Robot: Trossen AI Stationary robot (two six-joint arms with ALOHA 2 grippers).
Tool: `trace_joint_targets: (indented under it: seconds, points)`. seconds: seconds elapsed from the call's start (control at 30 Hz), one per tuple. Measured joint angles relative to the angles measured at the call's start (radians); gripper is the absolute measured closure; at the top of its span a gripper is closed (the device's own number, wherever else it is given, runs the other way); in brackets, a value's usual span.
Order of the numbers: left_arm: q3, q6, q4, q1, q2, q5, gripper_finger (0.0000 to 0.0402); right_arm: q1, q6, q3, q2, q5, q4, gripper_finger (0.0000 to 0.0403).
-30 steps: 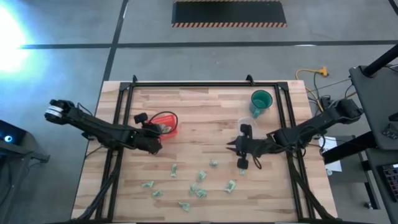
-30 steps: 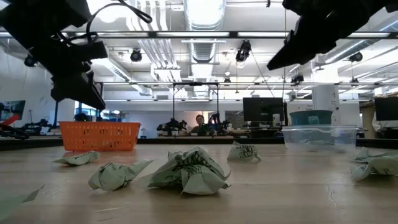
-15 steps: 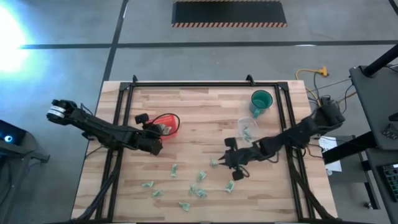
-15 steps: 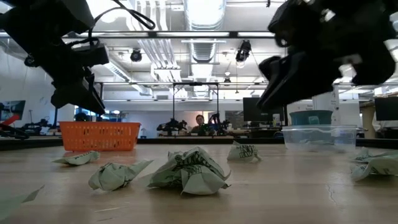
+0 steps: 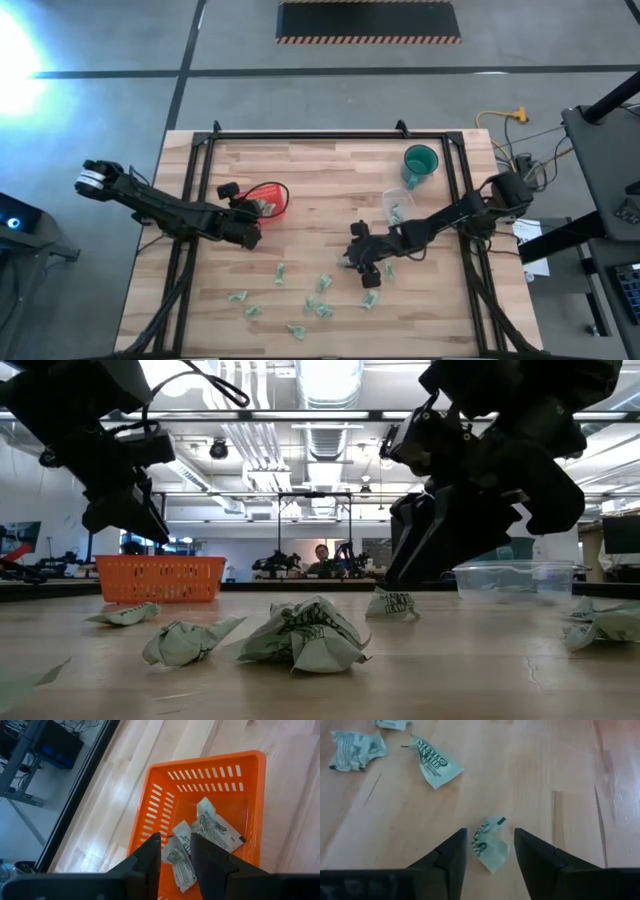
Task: Pick and place items into bin
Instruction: Put the stevia packet into the transparent container
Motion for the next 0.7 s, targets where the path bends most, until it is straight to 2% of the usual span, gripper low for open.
trace_joint_targets:
  seconds: [0.3,0.57,0.7]
  points:
    - [0.002,0.0,0.002,0.0,0.0,0.0,0.0313,0.001,0.004,0.001,0.047,-0.003,0.058,0.022]
    - [0.002,0.0,0.006,0.0,0.0,0.0,0.0313,-0.022,0.001,0.023,0.078,-0.007,0.05,0.0231]
    - [0.002,0.0,0.005,0.0,0.0,0.0,0.0313,-0.024,-0.013,0.023,0.074,-0.007,0.042,0.0251]
